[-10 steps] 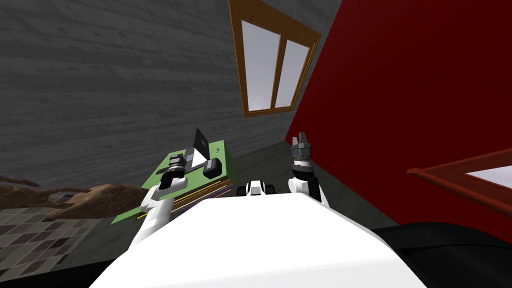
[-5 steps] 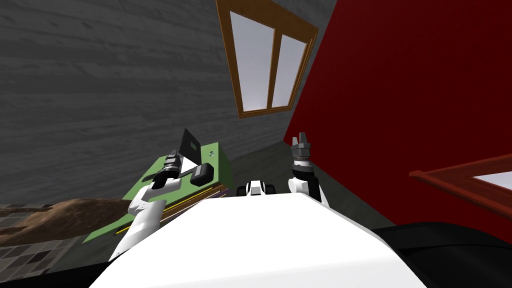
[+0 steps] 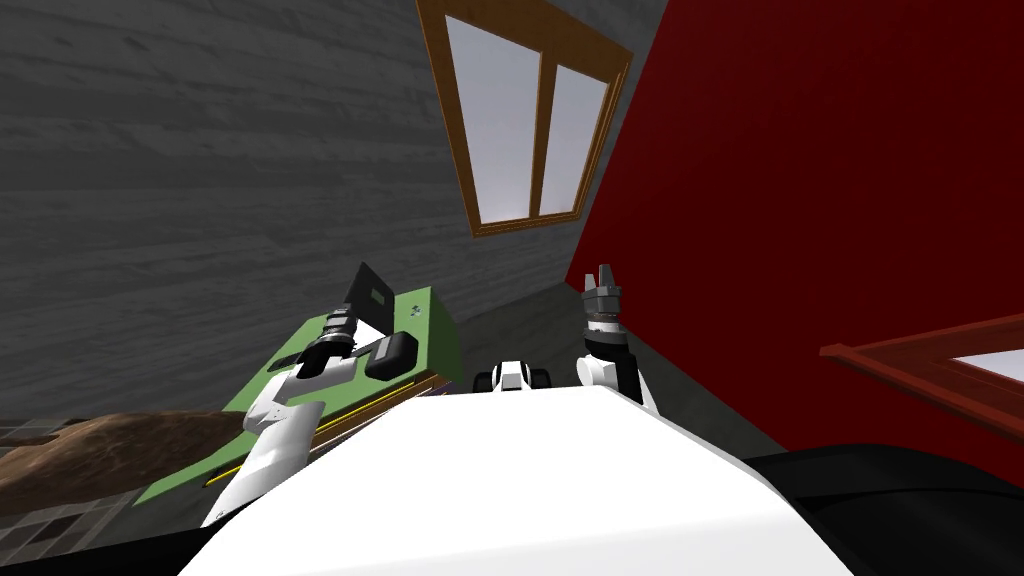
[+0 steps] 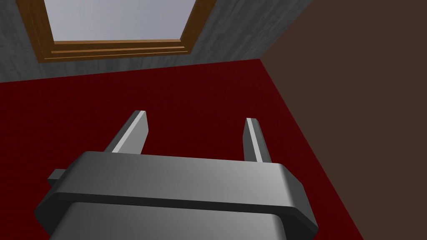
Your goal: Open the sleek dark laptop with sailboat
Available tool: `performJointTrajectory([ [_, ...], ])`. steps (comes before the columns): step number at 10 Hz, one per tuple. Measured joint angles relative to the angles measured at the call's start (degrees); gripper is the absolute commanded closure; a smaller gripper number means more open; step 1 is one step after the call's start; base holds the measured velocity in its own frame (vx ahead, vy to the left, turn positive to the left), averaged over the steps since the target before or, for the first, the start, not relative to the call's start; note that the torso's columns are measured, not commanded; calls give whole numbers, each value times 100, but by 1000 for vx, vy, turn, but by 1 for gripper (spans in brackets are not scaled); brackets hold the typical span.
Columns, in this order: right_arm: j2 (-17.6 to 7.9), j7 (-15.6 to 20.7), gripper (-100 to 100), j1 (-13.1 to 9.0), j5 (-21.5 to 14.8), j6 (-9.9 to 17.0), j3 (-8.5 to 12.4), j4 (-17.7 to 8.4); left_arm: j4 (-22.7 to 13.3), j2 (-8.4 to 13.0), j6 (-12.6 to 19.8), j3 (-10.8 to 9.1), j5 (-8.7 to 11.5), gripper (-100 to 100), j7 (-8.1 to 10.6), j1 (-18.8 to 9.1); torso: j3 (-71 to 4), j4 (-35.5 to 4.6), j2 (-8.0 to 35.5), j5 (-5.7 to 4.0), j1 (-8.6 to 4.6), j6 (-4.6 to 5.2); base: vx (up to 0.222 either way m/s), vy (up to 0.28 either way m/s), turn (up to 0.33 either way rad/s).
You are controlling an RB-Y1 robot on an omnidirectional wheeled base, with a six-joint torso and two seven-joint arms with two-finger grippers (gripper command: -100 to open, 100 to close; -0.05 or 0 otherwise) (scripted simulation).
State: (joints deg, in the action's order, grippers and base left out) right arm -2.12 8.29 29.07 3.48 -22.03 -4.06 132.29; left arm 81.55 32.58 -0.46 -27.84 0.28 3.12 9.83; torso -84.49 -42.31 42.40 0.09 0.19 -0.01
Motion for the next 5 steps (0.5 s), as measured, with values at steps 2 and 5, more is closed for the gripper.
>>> performJointTrajectory([
  [2, -1, 0, 0, -1, 0, 0, 1, 0, -13, -109, -45, 6, 175, 100, 156, -87, 1, 1, -2, 18, 39, -4, -84, 118, -2],
  [5, -1, 0, 0, -1, 0, 0, 1, 0, -10, -301, -98, 3, 488, 100, 470, -256, -7, 16, -19, 34, 45, -20, -106, 149, 3],
])
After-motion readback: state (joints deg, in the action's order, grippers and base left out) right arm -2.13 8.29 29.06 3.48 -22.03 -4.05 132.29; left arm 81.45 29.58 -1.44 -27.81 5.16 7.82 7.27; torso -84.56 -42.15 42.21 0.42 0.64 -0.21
